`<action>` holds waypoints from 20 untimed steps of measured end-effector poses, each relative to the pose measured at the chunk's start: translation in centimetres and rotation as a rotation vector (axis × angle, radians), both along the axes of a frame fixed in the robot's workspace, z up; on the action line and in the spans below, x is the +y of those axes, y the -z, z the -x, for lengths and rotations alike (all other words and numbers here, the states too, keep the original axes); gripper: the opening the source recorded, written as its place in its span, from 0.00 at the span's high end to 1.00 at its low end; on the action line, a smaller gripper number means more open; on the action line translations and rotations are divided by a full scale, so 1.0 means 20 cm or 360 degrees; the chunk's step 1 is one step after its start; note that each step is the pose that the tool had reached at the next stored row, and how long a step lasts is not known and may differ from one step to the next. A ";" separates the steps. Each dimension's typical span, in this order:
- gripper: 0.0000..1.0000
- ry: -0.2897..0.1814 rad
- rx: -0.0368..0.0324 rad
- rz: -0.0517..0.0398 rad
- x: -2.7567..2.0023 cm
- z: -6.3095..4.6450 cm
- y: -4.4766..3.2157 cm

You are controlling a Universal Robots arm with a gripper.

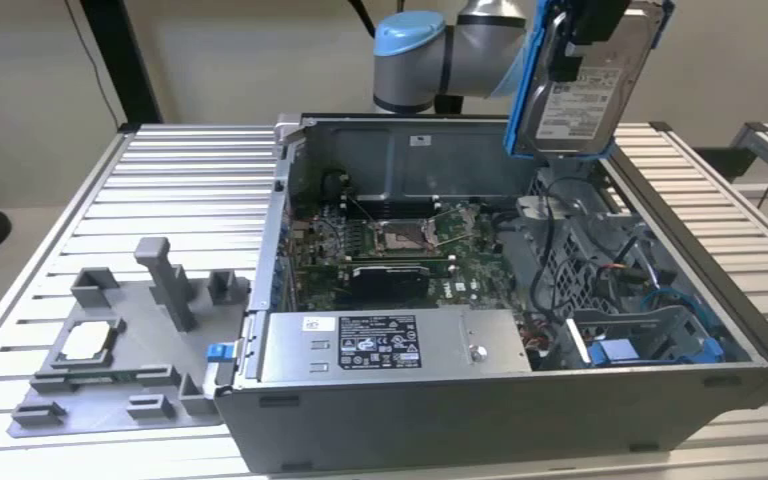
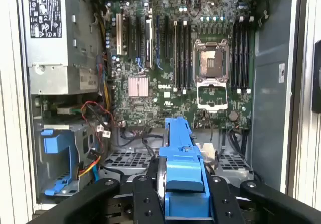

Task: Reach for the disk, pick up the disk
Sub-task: 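Pick up the disk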

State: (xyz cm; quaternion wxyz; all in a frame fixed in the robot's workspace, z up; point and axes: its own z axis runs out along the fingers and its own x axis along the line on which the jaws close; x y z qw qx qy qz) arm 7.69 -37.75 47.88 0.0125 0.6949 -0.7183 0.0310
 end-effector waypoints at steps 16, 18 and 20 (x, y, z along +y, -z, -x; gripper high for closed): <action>1.00 0.0000 0.0000 0.0000 0.000 -0.10 0.000; 1.00 0.0000 0.0000 0.0000 0.000 -0.10 0.000; 1.00 0.0000 0.0000 0.0000 0.000 -0.10 0.000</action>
